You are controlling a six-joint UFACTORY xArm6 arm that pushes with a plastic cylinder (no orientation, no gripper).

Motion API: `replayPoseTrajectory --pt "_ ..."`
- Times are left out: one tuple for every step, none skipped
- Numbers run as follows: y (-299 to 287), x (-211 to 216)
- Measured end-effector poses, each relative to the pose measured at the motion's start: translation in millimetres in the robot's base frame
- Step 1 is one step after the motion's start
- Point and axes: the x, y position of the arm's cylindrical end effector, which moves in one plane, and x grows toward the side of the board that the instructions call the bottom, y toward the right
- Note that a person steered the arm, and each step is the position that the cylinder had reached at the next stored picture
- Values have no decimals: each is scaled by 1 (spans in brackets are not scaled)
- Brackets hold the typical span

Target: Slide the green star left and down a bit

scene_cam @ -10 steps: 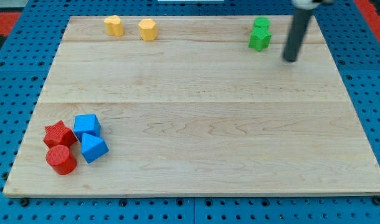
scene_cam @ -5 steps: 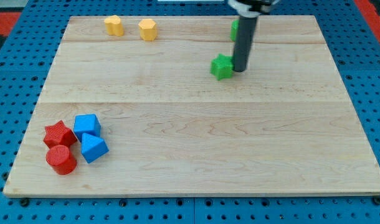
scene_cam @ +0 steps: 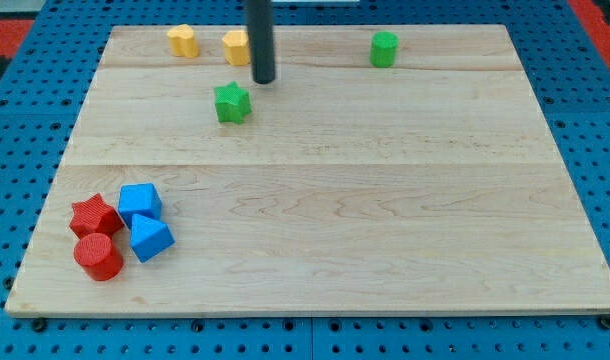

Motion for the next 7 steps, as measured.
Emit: replayPoseTrajectory --pt "-83 94" --pt "-95 99" --pt "-118 77" --pt "-118 76" --pt "-118 77" --pt "-59 22" --pt "29 28"
